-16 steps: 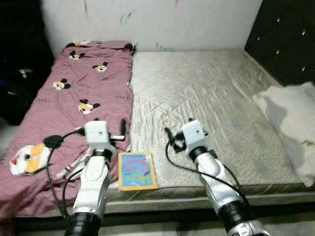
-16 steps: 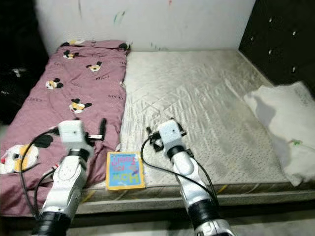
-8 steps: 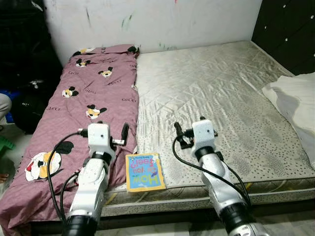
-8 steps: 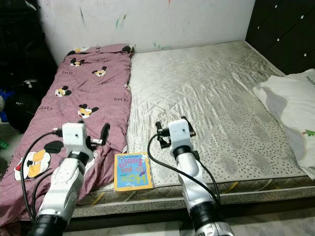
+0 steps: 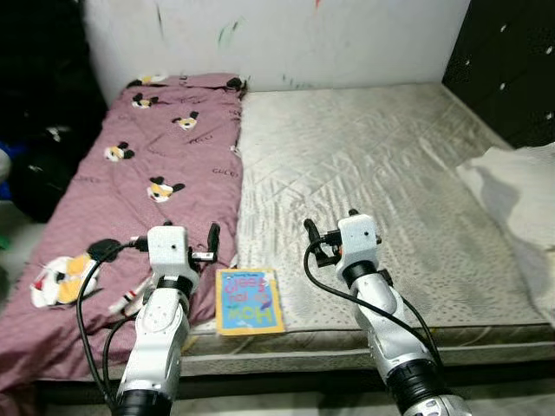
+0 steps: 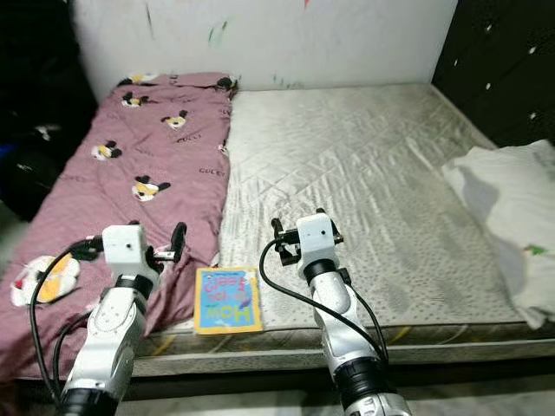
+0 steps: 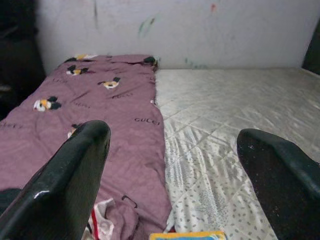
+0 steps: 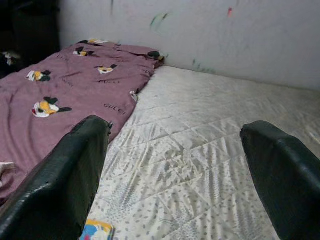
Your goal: Clean up the room
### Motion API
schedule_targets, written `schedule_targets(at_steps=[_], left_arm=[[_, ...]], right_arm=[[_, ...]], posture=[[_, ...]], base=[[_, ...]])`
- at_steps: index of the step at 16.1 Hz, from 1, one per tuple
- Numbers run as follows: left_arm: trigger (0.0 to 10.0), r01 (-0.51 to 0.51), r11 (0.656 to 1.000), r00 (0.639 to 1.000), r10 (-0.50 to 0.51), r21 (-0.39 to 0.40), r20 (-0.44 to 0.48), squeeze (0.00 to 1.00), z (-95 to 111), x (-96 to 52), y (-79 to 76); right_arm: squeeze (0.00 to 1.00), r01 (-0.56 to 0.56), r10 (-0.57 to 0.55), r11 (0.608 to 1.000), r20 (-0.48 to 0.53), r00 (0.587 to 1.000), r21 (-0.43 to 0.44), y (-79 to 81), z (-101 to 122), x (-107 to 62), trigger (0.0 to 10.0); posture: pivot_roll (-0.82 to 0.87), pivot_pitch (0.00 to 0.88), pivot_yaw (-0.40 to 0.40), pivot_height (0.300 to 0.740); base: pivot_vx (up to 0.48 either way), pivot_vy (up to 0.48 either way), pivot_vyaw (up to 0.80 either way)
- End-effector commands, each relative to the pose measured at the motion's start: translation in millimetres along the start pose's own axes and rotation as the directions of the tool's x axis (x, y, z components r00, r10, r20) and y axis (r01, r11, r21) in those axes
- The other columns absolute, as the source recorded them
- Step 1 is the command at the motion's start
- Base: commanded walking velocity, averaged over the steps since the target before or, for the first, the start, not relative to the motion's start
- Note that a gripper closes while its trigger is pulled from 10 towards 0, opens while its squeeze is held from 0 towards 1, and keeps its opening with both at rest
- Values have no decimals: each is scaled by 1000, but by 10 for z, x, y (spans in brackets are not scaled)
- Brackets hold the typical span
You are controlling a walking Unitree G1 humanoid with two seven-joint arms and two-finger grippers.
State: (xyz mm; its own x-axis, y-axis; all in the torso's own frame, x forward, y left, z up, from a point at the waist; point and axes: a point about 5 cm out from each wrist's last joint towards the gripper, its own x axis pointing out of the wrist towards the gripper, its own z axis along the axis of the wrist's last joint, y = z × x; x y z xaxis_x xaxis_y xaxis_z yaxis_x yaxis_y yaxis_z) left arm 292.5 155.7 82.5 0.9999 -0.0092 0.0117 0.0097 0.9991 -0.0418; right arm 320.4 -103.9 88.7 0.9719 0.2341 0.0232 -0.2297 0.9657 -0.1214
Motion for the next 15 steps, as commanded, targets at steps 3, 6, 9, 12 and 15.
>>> schedule_targets(at_steps=[3, 6, 9, 12, 15], left_arm=[[10000, -33, 999, 999, 34, -4, 21, 0, 38, -9, 30], [10000, -43, 999, 999, 43, -8, 31, 0, 72, -1, 27], [10000, -44, 999, 999, 45, -8, 20, 0, 42, -35, 13], [10000, -56, 998, 998, 56, -25, 31, 0, 66, -29, 32], [10000, -104, 994, 994, 105, -28, 15, 0, 56, -156, 205]], right_arm=[[0, -55, 55, 998, 21, 998, -17, 92, 96, 64, 10000], [0, -82, 82, 997, 38, 996, -17, 166, 135, 72, 10000], [0, -82, 83, 996, 36, 996, -17, 174, 145, 74, 10000], [0, -62, 62, 998, 28, 998, -9, 106, 132, 73, 10000], [0, 26, -26, 1000, 15, 1000, -2, -146, 108, -44, 10000]], posture=[[32, 0, -25, 740], [30, 0, -32, 740], [27, 0, -34, 740], [27, 2, -37, 740], [24, 8, -40, 740]], base=[[0, 0, 0], [0, 0, 500], [0, 0, 788], [0, 0, 263], [0, 0, 0]])
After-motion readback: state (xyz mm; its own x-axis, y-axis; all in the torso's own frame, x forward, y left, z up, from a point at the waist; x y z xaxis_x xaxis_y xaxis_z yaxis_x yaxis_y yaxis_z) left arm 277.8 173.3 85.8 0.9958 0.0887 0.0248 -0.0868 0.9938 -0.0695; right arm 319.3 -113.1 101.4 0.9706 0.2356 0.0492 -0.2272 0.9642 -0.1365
